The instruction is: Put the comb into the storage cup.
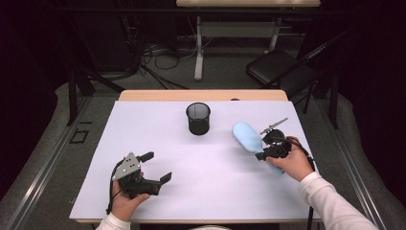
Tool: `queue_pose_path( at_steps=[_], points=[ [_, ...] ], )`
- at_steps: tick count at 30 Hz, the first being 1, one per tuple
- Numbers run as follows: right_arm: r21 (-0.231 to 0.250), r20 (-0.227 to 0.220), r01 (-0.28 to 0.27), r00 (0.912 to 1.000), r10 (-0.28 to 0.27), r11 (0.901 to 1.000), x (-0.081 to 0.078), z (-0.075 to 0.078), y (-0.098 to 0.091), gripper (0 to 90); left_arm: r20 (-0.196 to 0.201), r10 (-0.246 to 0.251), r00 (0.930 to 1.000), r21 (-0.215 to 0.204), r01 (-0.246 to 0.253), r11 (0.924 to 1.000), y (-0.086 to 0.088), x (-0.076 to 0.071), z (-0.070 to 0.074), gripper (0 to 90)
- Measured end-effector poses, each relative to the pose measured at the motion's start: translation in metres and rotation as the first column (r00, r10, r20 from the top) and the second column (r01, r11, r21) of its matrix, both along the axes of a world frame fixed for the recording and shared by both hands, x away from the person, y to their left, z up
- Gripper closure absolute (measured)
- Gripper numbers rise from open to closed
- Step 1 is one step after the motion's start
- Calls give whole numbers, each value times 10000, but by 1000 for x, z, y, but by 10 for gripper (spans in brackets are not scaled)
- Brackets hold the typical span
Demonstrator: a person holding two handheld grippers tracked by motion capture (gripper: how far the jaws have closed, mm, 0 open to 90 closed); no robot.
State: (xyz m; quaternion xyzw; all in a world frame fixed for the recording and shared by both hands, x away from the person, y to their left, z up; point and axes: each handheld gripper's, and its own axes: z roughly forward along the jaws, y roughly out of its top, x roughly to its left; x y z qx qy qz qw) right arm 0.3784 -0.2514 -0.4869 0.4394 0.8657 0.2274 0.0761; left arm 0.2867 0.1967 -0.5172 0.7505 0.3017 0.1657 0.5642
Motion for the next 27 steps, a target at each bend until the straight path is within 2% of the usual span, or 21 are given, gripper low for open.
queue_pose_path(
  at_steps=[18, 27],
  points=[
    [958, 990, -146, 9951, 51, 9953, -4, 17, 9, 696, -30, 33, 10000, 6, -33, 10000, 0, 0, 0, 7],
    [1118, 1402, -370, 9899, 212, 9930, -6, 22, 16, 696, -82, -13, 10000, 6, 13, 10000, 0, 1, -1, 7]
  ],
)
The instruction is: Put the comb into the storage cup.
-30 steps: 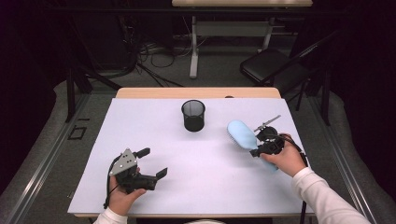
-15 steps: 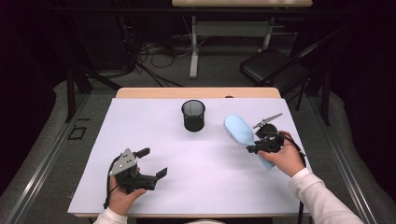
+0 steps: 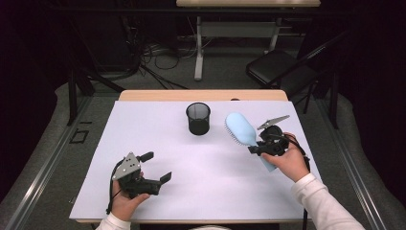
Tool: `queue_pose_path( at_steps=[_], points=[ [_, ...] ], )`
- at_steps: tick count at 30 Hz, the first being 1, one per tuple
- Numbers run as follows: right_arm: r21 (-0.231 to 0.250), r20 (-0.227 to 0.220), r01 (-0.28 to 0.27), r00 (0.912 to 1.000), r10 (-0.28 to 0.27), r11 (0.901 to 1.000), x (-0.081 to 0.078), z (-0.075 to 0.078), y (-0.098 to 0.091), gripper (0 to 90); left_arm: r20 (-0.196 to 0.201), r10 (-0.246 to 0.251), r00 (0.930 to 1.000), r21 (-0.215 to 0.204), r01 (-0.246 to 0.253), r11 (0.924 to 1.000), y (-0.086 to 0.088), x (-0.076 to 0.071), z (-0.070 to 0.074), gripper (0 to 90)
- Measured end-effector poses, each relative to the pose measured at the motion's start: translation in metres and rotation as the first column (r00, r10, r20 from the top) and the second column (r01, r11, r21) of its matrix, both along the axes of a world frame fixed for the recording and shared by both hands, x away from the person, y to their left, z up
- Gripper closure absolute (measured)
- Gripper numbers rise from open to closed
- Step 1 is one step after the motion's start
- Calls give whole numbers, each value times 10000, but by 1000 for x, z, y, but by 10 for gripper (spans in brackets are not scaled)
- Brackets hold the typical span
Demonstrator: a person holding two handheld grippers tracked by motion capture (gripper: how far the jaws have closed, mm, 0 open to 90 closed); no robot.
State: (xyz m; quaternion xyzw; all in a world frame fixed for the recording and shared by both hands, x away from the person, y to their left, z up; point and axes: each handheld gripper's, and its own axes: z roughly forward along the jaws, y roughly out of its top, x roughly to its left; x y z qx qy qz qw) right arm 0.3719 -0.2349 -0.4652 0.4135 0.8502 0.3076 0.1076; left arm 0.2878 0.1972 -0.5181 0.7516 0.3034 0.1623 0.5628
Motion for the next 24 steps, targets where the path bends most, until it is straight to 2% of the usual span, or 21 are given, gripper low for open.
queue_pose_path(
  at_steps=[9, 18, 24],
  points=[
    [421, 385, -83, 9992, 67, 9991, -1, 3, 9, 697, -44, 70, 10000, 63, -70, 10000, -2, 1, -1, 7],
    [719, 988, -226, 9950, 154, 9972, -3, 8, 19, 697, -77, 56, 10000, 28, -56, 10000, -1, 2, -2, 7],
    [1222, 1302, -294, 9914, 134, 9921, -2, 11, 25, 696, -87, 172, 9998, 65, -171, 9998, -1, 2, -3, 7]
  ],
)
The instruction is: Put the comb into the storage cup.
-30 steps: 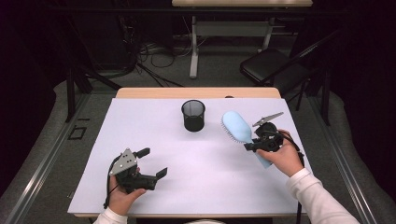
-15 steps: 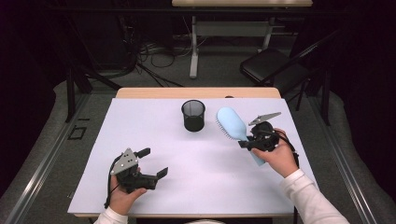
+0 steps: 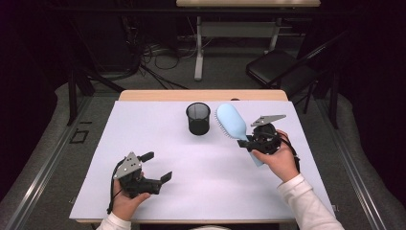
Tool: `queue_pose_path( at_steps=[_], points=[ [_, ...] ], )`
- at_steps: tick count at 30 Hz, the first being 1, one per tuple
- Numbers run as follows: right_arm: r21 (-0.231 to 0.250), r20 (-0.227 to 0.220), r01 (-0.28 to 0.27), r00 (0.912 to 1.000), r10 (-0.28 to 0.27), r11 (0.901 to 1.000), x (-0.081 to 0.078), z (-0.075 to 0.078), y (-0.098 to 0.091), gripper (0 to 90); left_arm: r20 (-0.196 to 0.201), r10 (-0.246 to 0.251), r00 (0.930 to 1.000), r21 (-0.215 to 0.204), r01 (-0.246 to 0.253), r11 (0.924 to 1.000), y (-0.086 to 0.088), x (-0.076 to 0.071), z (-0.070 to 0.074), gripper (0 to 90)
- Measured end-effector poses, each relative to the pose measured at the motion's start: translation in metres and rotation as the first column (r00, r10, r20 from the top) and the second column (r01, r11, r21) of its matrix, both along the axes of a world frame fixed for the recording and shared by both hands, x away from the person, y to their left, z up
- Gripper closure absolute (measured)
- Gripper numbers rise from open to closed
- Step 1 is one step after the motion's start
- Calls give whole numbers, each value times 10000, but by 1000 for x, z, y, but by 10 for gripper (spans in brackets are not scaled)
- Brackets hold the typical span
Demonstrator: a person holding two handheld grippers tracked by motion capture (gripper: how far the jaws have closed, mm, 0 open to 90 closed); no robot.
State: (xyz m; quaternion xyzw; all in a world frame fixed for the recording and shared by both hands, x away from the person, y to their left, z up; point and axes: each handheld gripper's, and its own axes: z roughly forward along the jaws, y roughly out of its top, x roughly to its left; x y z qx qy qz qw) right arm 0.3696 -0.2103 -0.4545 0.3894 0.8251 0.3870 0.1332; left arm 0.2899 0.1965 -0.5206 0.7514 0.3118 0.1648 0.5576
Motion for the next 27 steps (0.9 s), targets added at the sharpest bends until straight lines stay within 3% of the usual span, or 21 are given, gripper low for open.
queue_pose_path(
  at_steps=[13, 21, 27],
  points=[
    [480, 495, -306, 9984, 282, 9984, -4, 3, 11, 696, -44, 86, 10000, 1, -86, 10000, 1, 1, -1, 7],
    [404, 1133, -603, 9920, 554, 9974, -8, 0, 16, 697, -126, 93, 9999, 2, -93, 10000, 0, 1, -1, 7],
    [731, 1536, -663, 9866, 545, 9951, -12, -2, 14, 697, -134, 135, 9998, 42, -134, 9999, 0, 1, -1, 7]
  ],
)
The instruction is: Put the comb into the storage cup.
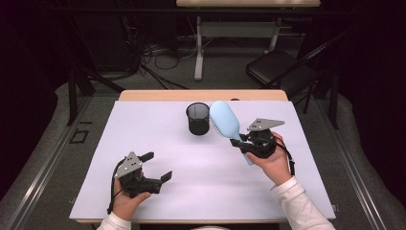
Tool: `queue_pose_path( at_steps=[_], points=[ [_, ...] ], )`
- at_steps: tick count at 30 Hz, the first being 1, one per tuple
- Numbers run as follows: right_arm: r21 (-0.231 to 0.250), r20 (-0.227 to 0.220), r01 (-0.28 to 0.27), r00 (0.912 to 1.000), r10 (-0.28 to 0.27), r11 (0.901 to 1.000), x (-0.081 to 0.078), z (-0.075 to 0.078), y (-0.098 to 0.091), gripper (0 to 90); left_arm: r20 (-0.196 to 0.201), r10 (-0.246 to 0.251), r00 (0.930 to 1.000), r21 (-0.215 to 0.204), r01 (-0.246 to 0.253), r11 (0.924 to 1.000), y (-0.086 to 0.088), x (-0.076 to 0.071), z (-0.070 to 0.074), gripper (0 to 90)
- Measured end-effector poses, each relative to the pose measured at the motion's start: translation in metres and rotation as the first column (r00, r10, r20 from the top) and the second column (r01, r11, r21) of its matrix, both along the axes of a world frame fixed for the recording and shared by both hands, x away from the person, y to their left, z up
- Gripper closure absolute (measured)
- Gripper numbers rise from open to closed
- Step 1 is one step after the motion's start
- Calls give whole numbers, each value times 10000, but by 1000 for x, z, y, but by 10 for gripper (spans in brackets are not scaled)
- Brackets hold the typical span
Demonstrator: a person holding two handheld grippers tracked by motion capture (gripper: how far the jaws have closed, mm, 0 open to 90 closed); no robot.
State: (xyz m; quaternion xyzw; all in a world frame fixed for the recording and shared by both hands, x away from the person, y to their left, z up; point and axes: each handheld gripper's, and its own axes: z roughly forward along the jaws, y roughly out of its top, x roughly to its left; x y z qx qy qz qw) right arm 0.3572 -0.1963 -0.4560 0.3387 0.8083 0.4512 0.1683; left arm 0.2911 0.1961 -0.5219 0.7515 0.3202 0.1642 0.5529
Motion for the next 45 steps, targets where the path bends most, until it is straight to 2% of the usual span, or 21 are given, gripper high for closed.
queue_pose_path(
  at_steps=[3, 6, 12, 15, 17, 22, 30, 38, 45],
  points=[
    [51, 175, -62, 9998, 62, 10000, -2, -2, 0, 697, 5, -22, 10000, 14, 22, 10000, 0, 0, 0, 7],
    [72, 151, -187, 9997, 186, 9998, -2, -6, 2, 697, -25, -28, 10000, -46, 28, 10000, 0, 0, 1, 7],
    [-176, 212, -331, 9992, 335, 9993, -4, -14, 8, 697, -271, -34, 9996, -223, 28, 9997, 1, 2, 3, 7],
    [-313, 200, -387, 9990, 394, 9988, -6, -16, 11, 696, -276, -79, 9996, -302, 71, 9995, 1, 2, 3, 7],
    [-273, 222, -496, 9985, 503, 9984, -8, -15, 14, 697, -297, -39, 9996, -265, 31, 9996, 2, 1, 4, 7],
    [-231, 419, -659, 9969, 668, 9976, -14, -14, 19, 697, -434, -86, 9990, -477, 65, 9988, 3, 0, 7, 7],
    [-89, 611, -818, 9947, 822, 9966, -19, -12, 23, 696, -670, -286, 9973, -687, 240, 9973, -3, 1, 26, 7],
    [-20, 730, -888, 9934, 888, 9960, -21, -11, 24, 696, -1123, -372, 9930, -565, 310, 9979, -10, 12, 40, 7],
    [111, 791, -786, 9938, 775, 9968, -21, -10, 22, 697, -1842, -722, 9802, -710, 600, 9957, -17, 24, 49, 6]
  ],
)
